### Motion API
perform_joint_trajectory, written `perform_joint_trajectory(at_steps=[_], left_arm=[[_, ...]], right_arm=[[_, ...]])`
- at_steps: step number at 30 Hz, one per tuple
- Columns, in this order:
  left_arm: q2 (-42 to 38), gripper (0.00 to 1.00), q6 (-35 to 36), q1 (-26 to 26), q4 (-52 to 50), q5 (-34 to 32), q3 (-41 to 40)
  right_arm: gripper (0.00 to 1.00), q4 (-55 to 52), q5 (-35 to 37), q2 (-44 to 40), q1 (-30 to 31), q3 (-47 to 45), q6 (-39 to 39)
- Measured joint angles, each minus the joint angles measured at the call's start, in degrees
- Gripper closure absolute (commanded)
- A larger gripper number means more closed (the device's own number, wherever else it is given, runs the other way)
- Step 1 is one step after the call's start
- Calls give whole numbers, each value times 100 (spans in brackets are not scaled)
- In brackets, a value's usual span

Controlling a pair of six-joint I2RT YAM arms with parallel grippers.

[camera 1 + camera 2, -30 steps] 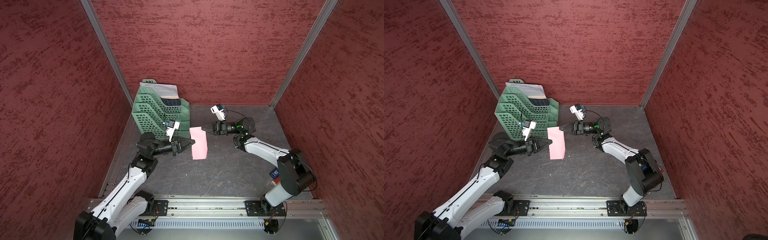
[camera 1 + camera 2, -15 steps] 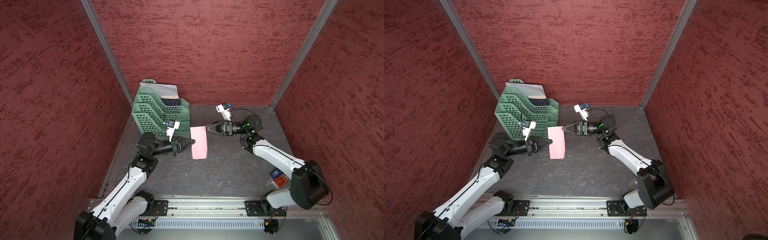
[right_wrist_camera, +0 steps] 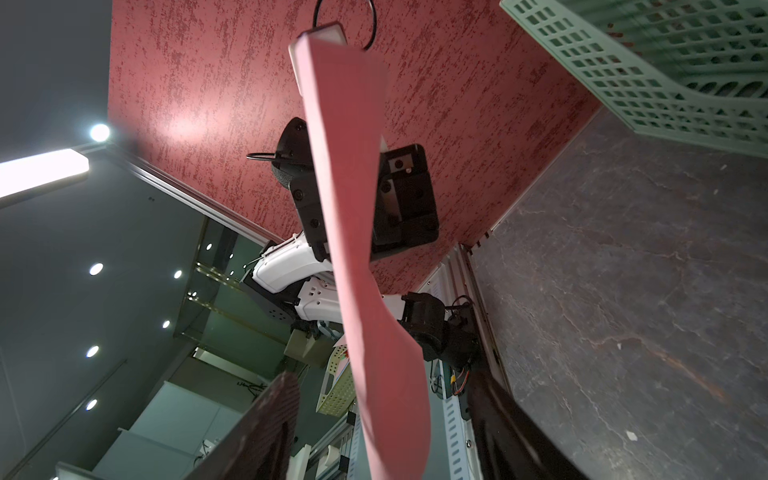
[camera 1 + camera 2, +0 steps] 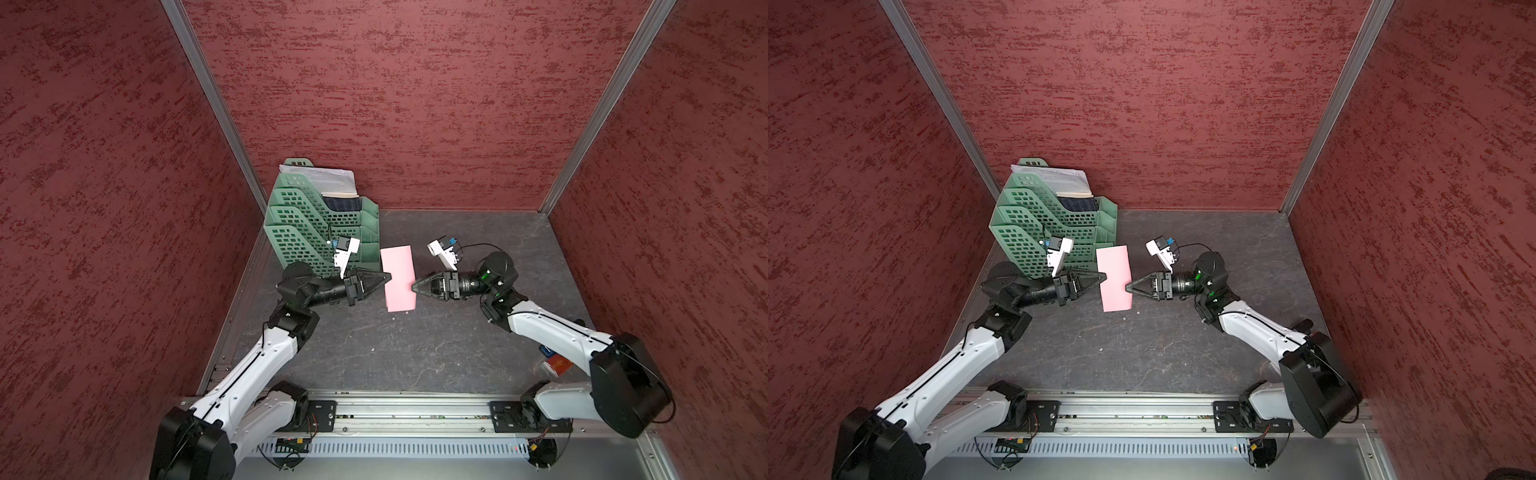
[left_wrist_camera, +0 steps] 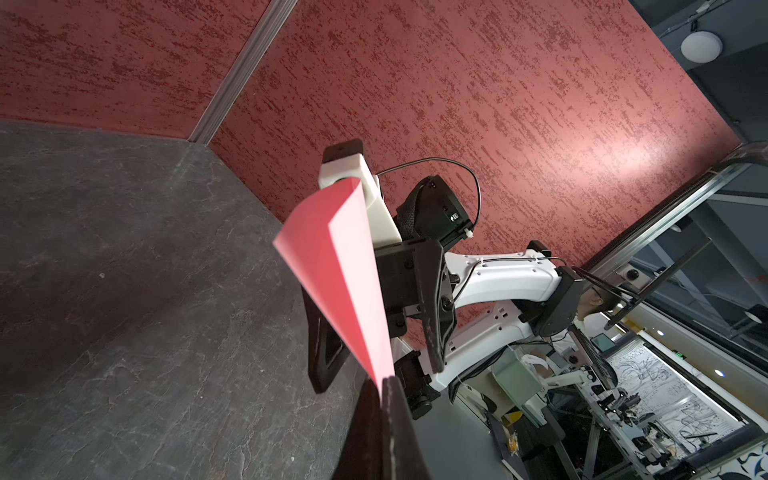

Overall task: Fold the square paper along the opposite sides
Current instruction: Smooth out the paper at the center of the board.

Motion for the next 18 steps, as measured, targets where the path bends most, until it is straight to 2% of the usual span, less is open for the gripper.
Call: perform_joint_trajectory(at_steps=[11, 13, 14, 18], left_arm=[[28, 100, -15, 120, 44, 7, 2], [26, 100, -26, 129, 44, 22, 2], [28, 100, -26, 129, 44, 24, 2], [22, 100, -33, 160, 44, 28, 2]], right_arm=[[100, 334, -17, -118, 94, -219, 103], [100, 332, -24, -118, 94, -216, 114], [95, 326, -24, -118, 94, -216, 101], [65, 254, -35, -127, 94, -216, 79]])
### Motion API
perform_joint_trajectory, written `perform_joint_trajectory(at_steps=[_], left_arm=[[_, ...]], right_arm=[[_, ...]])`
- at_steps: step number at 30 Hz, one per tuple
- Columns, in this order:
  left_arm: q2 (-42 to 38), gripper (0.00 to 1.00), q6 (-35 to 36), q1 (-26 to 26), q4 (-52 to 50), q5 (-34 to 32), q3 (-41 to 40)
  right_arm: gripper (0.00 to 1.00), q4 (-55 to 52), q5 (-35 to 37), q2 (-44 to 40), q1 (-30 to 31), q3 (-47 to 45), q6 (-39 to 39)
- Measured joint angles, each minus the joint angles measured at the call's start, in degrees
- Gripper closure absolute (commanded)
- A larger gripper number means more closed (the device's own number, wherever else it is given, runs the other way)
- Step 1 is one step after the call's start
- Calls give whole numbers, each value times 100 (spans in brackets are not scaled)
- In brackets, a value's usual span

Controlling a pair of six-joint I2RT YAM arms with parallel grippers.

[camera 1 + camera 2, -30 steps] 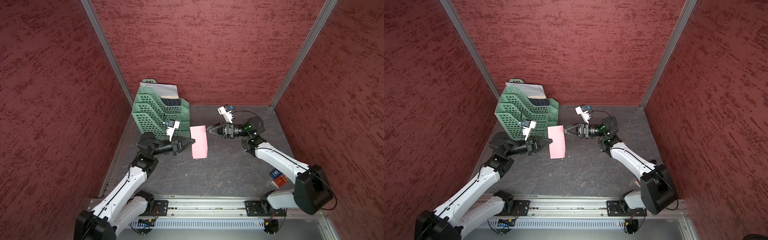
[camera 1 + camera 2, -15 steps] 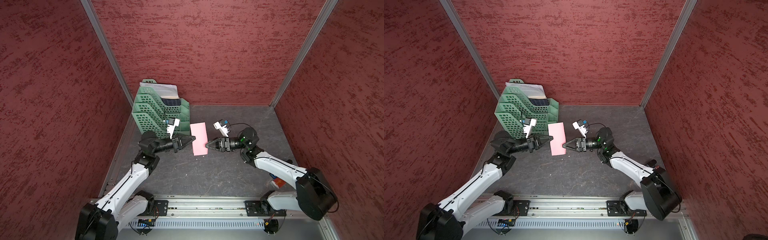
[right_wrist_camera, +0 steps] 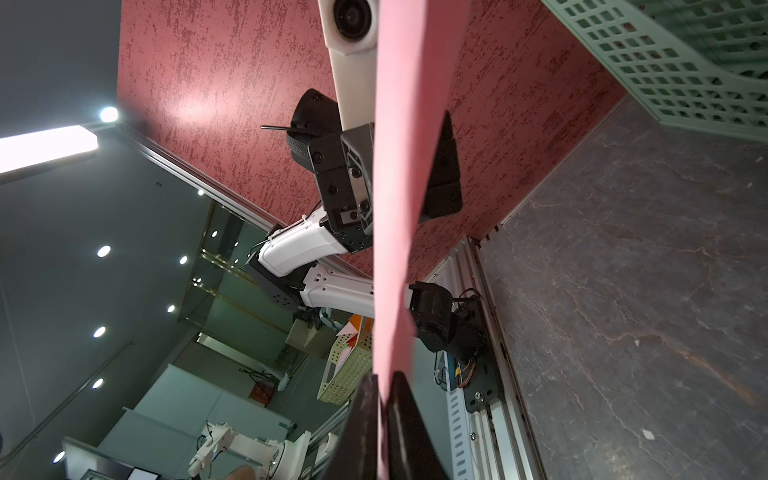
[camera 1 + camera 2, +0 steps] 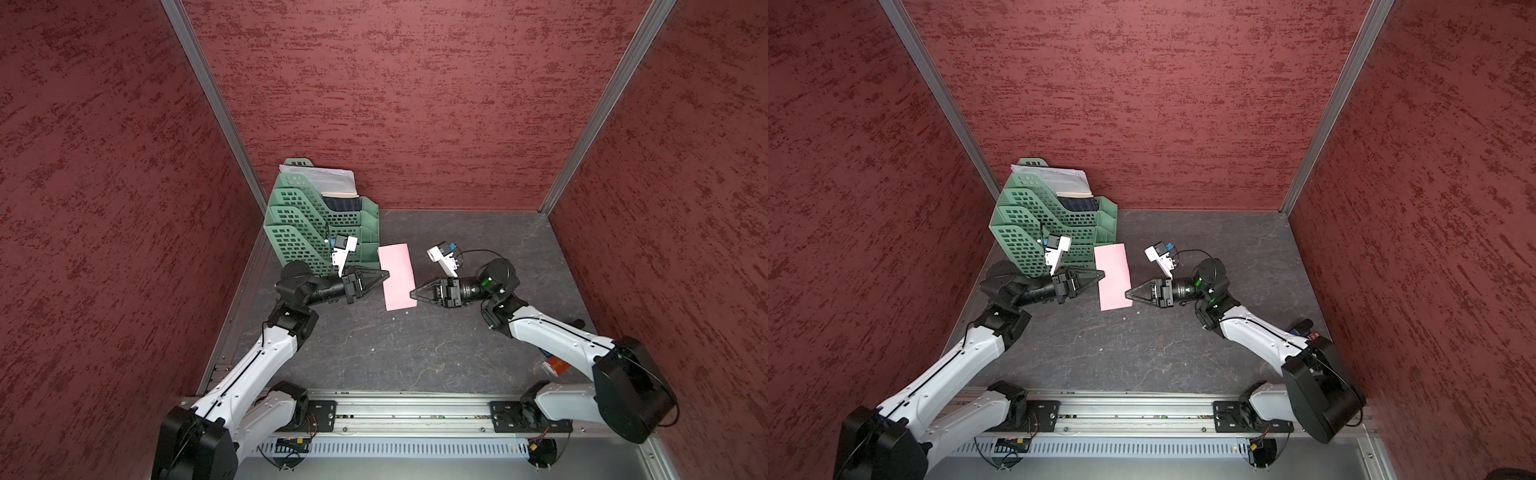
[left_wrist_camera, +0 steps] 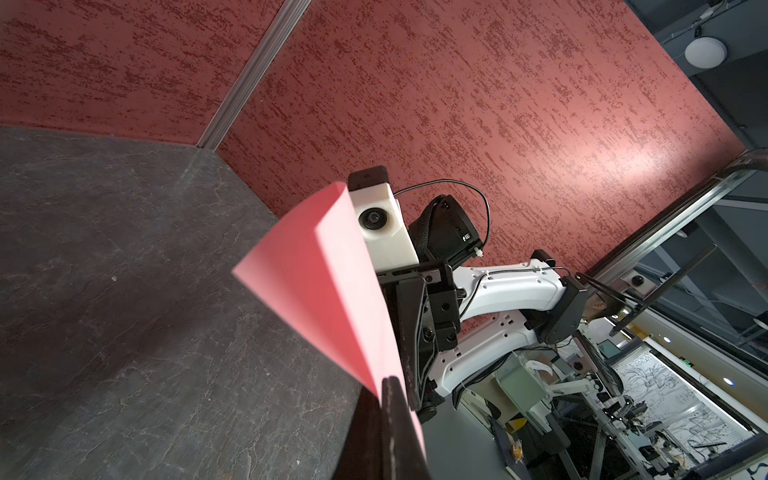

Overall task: Fold the square paper along the opposite sides
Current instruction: Smooth out the paper at the center of the board.

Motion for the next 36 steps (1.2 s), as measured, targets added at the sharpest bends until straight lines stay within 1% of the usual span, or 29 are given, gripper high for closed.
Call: perform_joint_trajectory(at_steps=[3, 4, 6, 8, 10, 14, 17, 21, 22, 23, 24, 26, 28, 29, 32, 34, 36], left_arm=[[-2, 100, -4, 28, 0, -2, 0], [-2, 100, -7, 33, 0, -2, 0], [-2, 100, -9, 33, 0, 0, 0], [-2, 100, -11, 33, 0, 0, 0], [-2, 100, -11, 33, 2, 0, 0], [-2, 100, -13, 33, 0, 0, 0], [-2, 100, -11, 33, 0, 2, 0], [-4, 100, -11, 35, 0, 13, 0], [-4, 100, -11, 39, -2, 15, 0], [-4, 100, -11, 39, -2, 17, 0], [-4, 100, -11, 39, -2, 17, 0], [-4, 100, -13, 37, 0, 17, -2], [-4, 100, -26, 24, 7, 15, -7], [-7, 100, -44, 9, 22, 9, -17], [-48, 100, -76, -96, 109, -42, -168], [-74, 100, -94, -221, 142, -85, -297], [-79, 100, -96, -350, 157, -153, -428]], right_arm=[[50, -7, -15, -37, 2, -4, -39], [47, -7, -17, -46, 4, -4, -13], [44, 28, -17, -52, 26, -20, 4], [45, 59, -20, -52, 55, -55, 17], [55, 101, -22, -50, 81, -94, 39], [82, 164, -44, -44, 107, -146, 74], [100, 173, -48, -24, 111, -162, 98], [100, 170, -52, -11, 111, -168, 120], [96, 170, -52, -11, 111, -168, 118], [71, 160, -50, -11, 111, -168, 107], [64, 131, -52, -11, 111, -168, 114], [53, 61, -50, -17, 111, -168, 20], [39, -116, -44, -46, 107, -168, -90], [35, -251, -31, -63, 92, -157, -184], [32, -546, -9, -90, 28, -85, -367], [32, -667, 11, -72, -28, 7, -437], [36, -684, 22, -4, -70, 127, -468]])
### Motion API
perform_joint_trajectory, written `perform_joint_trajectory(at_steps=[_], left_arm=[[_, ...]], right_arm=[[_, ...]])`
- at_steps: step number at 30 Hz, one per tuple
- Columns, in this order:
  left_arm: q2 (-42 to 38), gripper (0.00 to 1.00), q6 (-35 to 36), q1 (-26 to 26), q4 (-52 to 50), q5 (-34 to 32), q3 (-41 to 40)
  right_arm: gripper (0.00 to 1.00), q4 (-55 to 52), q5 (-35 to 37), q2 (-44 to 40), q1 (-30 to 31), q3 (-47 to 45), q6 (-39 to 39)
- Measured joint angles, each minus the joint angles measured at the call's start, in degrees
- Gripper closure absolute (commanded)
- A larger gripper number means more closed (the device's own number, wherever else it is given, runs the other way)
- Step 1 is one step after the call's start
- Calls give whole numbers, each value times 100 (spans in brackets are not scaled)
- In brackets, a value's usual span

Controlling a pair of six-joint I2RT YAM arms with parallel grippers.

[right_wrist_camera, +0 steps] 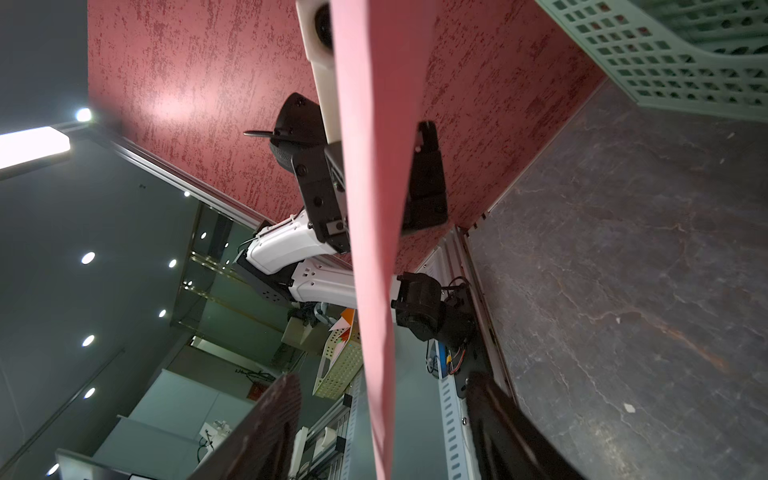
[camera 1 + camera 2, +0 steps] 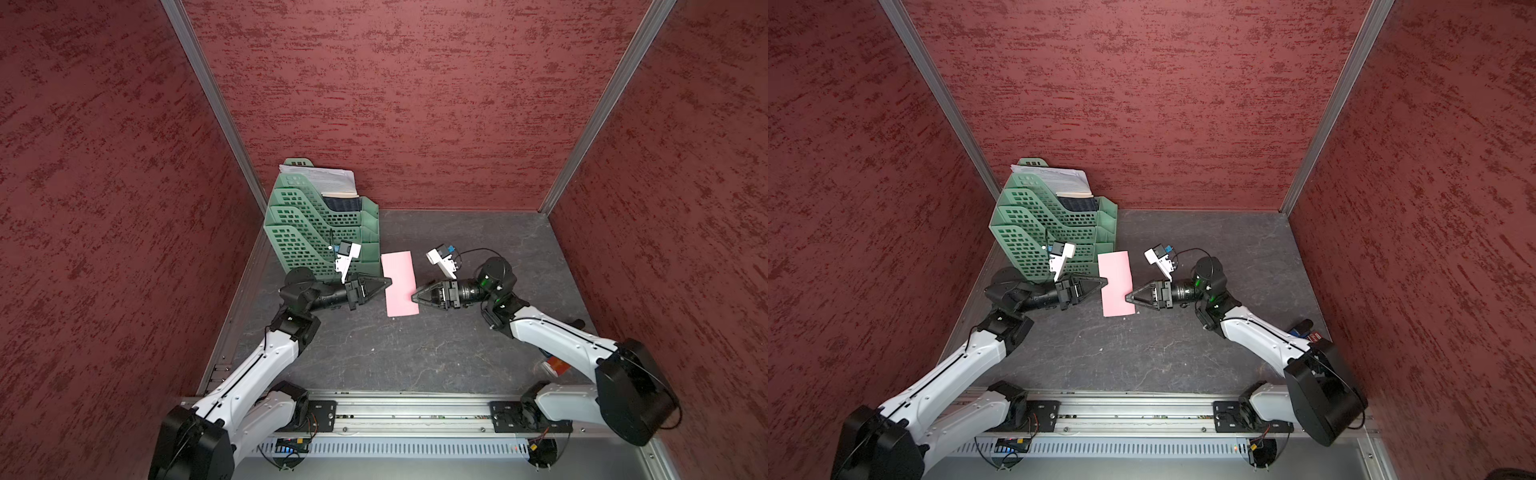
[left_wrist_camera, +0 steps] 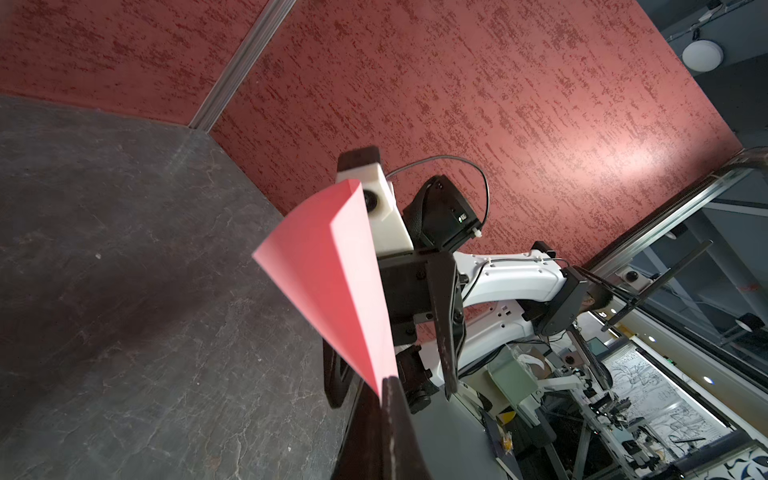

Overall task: Fold the square paper along the opposite sides
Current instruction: Smooth out the paper at the center of the board.

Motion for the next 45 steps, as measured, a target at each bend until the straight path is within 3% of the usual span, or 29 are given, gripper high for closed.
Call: perform_joint_trajectory(at_steps=[7, 12, 14, 17, 19, 20, 23, 26, 32, 36, 41, 45], left_arm=[[-33, 100, -4, -140, 20, -151, -260], [-160, 100, -2, -151, 42, -199, -354], [-175, 100, -2, -153, 42, -229, -361], [-175, 100, 0, -155, 42, -275, -363], [-173, 100, 0, -155, 44, -284, -363], [-173, 100, 0, -155, 42, -280, -363], [-173, 100, 2, -162, 42, -280, -363], [-173, 100, 2, -162, 42, -280, -363], [-173, 100, 4, -162, 39, -278, -363], [-173, 100, 15, -162, 37, -280, -363], [-173, 100, 44, -166, 35, -284, -363], [-173, 100, 48, -166, 26, -282, -363]], right_arm=[[60, 177, 4, 409, -46, 280, 140], [86, 328, 2, 483, -151, 291, 304], [91, 420, 0, 487, -175, 308, 385], [89, 525, -13, 496, -186, 334, 483], [73, 555, -20, 501, -186, 372, 562], [70, 590, -20, 505, -190, 389, 566], [62, 627, -20, 509, -214, 466, 584], [61, 658, -15, 546, -243, 579, 599], [75, 767, -17, 800, -345, 835, 726], [100, 765, -20, 931, -417, 938, 772], [100, 761, -24, 931, -433, 938, 796], [61, 765, -24, 925, -439, 938, 793]])
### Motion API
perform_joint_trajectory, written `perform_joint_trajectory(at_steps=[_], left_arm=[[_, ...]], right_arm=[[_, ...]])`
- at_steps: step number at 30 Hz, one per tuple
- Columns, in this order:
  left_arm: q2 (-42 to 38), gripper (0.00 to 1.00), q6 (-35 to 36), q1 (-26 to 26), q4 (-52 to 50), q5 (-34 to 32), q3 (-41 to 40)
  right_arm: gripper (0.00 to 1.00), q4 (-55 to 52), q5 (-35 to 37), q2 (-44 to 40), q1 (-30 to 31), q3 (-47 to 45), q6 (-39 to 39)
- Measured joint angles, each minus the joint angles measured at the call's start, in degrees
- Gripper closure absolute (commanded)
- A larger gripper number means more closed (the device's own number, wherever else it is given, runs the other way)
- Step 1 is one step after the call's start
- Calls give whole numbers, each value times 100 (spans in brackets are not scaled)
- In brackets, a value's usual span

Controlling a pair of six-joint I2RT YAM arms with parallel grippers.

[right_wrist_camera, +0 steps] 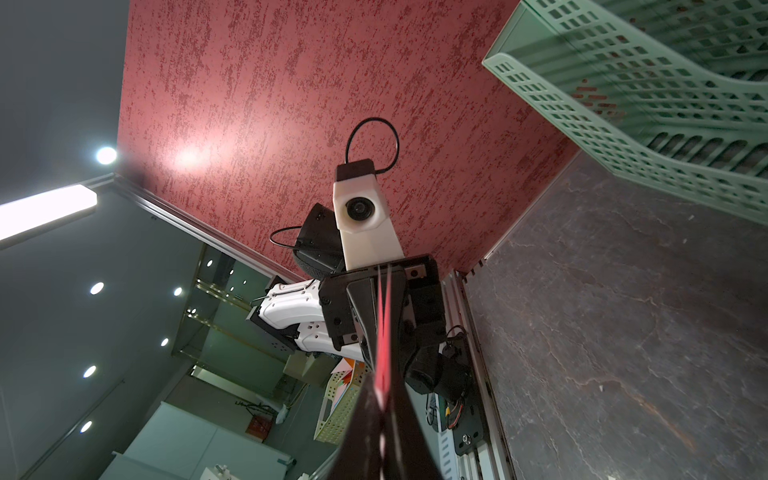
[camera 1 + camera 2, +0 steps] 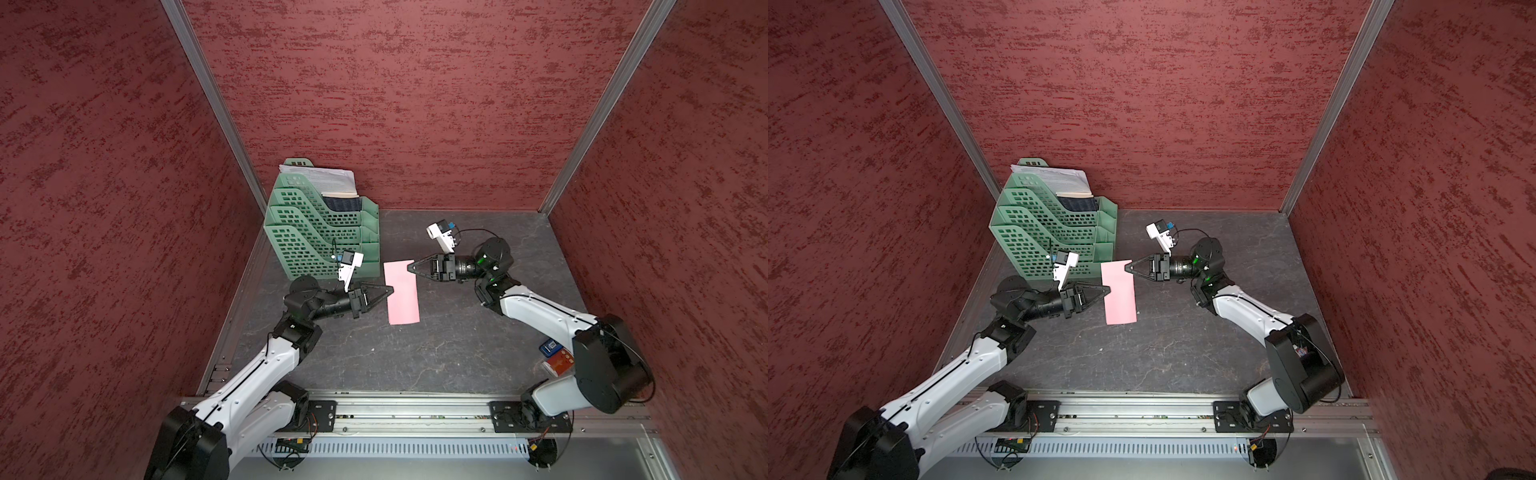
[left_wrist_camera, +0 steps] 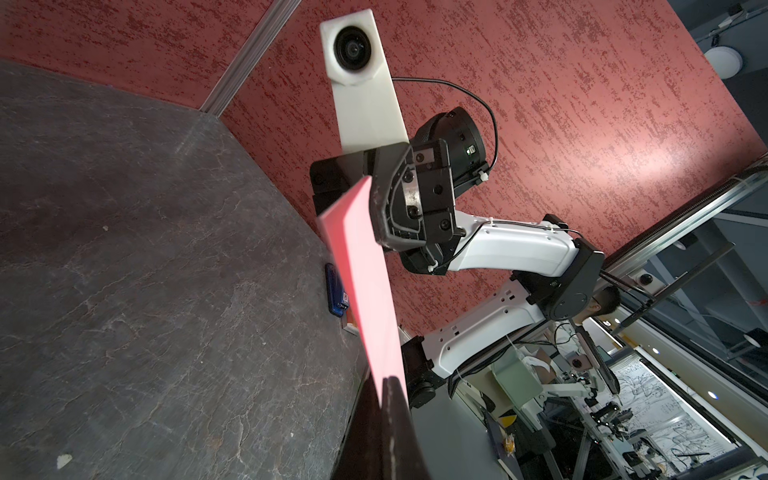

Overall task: Fold the square paper along the opposite sides
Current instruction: Smooth out the paper at the center of the board.

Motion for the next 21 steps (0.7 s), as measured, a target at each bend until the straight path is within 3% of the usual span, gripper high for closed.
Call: perform_joint_trajectory(at_steps=[3, 10, 14, 17, 21], left_arm=[[0, 100, 0, 0, -22, 0, 0], [-2, 100, 39, 2, -90, 0, 0], [0, 100, 63, 2, -107, 0, 0], [0, 100, 81, 2, -125, 0, 0], [0, 100, 98, 2, -131, 0, 0]], right_arm=[[41, -15, 20, -52, -15, -50, -28], [24, -146, 76, -522, 28, -671, -234], [39, -400, 116, -756, 151, -981, -459], [62, -466, 129, -809, 201, -1071, -514], [84, -483, 153, -815, 214, -1095, -511]])
